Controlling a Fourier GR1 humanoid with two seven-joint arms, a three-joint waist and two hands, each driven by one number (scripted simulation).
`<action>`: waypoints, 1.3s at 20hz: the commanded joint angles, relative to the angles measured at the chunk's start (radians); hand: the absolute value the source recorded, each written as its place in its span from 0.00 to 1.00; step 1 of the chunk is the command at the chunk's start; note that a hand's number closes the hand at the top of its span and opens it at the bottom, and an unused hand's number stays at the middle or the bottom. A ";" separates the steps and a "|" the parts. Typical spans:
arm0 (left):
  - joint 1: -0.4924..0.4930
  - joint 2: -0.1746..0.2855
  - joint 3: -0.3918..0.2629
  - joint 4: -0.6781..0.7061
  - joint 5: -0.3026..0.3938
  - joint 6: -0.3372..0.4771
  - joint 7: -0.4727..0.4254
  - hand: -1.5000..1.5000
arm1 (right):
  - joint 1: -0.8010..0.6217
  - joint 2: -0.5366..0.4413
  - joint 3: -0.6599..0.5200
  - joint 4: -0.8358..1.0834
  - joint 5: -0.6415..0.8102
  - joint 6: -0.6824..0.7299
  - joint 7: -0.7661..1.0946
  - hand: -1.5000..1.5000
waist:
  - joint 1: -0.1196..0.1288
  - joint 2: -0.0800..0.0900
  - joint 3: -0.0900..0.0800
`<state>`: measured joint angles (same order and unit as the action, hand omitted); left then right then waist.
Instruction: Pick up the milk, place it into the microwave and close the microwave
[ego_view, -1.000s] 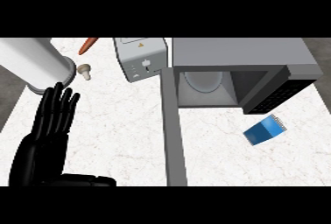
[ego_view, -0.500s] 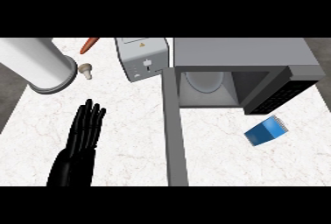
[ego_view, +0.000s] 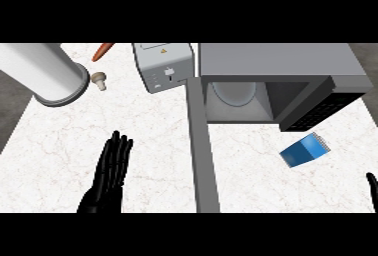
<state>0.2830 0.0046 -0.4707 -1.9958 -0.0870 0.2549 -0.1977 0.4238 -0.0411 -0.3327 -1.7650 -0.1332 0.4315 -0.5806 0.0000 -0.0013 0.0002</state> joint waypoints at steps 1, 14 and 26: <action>0.046 0.001 -0.059 -0.018 -0.018 0.025 0.003 0.00 | -0.041 0.011 -0.006 0.070 0.026 -0.018 -0.005 0.00 | 0.001 0.000 0.000; 0.109 0.081 -0.015 0.002 0.101 -0.037 -0.109 0.00 | -0.349 -0.105 -0.091 0.605 0.130 -0.122 -0.252 0.00 | 0.006 0.001 0.000; 0.175 0.191 0.120 -0.129 0.260 -0.141 -0.056 0.00 | -0.643 -0.123 -0.086 1.015 0.214 -0.338 -0.399 0.00 | 0.013 0.002 0.001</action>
<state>0.4258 0.1591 -0.3775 -2.0432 0.1340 0.1357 -0.2951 -0.1275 -0.1672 -0.4164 -0.8846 0.0670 0.1525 -0.9212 0.0098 0.0007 0.0005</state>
